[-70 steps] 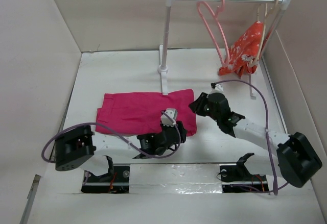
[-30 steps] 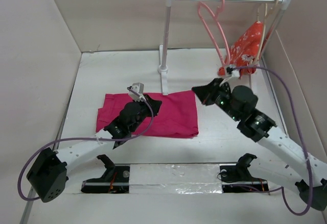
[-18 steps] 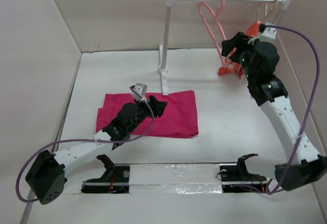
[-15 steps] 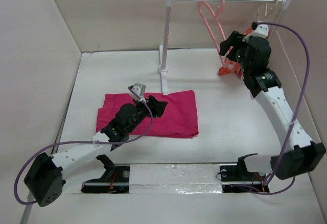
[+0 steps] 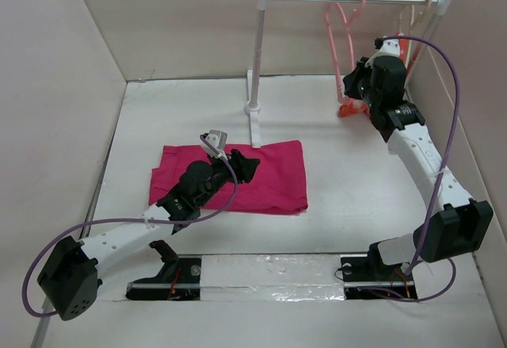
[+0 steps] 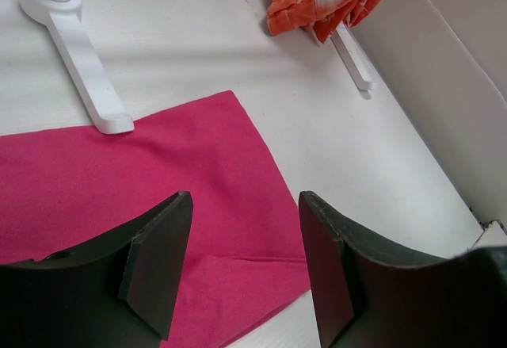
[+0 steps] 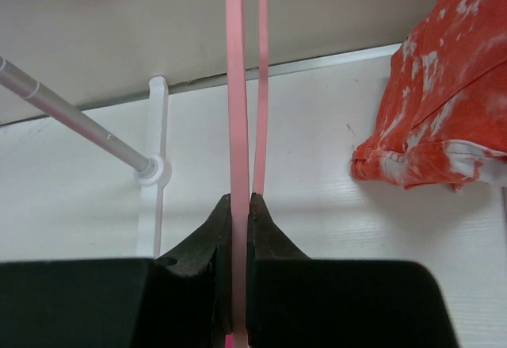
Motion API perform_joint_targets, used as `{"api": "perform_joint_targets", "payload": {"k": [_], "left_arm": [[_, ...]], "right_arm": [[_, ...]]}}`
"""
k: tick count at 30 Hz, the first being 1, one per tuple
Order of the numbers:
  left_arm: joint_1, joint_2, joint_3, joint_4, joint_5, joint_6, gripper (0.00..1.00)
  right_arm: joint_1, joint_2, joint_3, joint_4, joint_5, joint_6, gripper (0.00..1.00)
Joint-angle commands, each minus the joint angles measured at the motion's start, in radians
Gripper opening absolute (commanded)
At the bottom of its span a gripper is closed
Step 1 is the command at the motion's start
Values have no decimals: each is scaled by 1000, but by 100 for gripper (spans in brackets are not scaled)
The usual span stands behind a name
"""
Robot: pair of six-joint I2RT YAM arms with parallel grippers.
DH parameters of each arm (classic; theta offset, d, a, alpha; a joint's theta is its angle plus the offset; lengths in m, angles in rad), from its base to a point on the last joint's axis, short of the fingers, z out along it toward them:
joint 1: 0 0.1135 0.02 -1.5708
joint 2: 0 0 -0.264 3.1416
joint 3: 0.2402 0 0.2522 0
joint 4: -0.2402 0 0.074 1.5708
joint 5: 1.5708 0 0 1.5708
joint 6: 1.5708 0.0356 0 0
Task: Place the trousers on the hanger
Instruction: Pick up the hanger from the clothesline.
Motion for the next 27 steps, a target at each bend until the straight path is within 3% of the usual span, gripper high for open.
{"api": "perform_joint_targets", "payload": {"k": [1, 6, 14, 19, 22, 27], "left_arm": [[-3, -4, -7, 59, 11, 1, 53], [-3, 0, -2, 53, 8, 2, 55], [-3, 9, -8, 61, -6, -14, 61], [-3, 22, 0, 64, 10, -5, 65], [-3, 26, 9, 47, 5, 5, 66], [17, 37, 1, 62, 28, -17, 65]], "right_arm": [[-8, -15, 26, 68, -23, -1, 0], [4, -82, 27, 101, -2, 21, 0], [33, -214, -110, 123, 50, 30, 0], [34, -250, -154, 53, 67, 30, 0], [61, -299, -248, 34, 61, 59, 0], [193, -397, -511, 39, 184, 135, 0]]}}
